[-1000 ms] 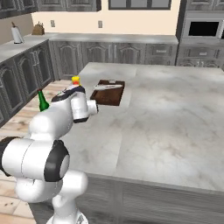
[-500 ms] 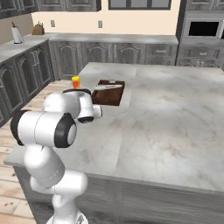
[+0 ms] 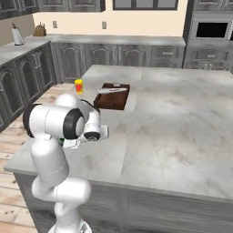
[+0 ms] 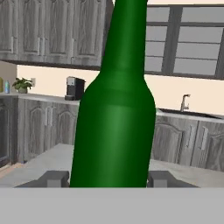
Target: Place the drinks on the dining counter in a tight cluster.
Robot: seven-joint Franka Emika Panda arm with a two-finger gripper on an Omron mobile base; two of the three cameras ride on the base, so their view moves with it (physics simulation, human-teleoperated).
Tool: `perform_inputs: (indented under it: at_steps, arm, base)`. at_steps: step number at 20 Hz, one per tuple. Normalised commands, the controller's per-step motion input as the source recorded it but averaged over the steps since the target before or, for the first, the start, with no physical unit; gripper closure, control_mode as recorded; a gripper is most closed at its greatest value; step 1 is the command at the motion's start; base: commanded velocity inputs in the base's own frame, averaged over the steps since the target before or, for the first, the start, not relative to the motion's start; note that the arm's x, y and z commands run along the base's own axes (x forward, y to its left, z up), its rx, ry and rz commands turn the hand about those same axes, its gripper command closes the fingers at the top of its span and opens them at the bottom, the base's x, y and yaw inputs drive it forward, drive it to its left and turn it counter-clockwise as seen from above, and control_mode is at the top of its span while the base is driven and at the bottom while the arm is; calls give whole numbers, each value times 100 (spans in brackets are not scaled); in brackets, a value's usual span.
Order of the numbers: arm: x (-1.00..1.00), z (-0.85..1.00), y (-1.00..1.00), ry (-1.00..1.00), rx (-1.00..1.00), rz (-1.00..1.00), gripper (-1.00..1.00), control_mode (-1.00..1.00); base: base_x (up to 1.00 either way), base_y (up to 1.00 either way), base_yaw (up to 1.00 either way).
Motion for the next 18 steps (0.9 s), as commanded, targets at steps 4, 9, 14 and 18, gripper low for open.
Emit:
perform_inputs:
  at_steps: [4, 9, 14, 18]
  arm:
    - [16, -4, 0, 0, 0, 0, 100, -100]
    - [15, -8, 0, -1, 6, 0, 100, -100]
    - [6, -20, 0, -2, 18, 0, 100, -100]
    - [4, -20, 0, -13, 13, 0, 100, -100]
  base:
    - [0, 0, 0]
    - [0, 0, 0]
    - [0, 0, 0]
    - [0, 0, 0]
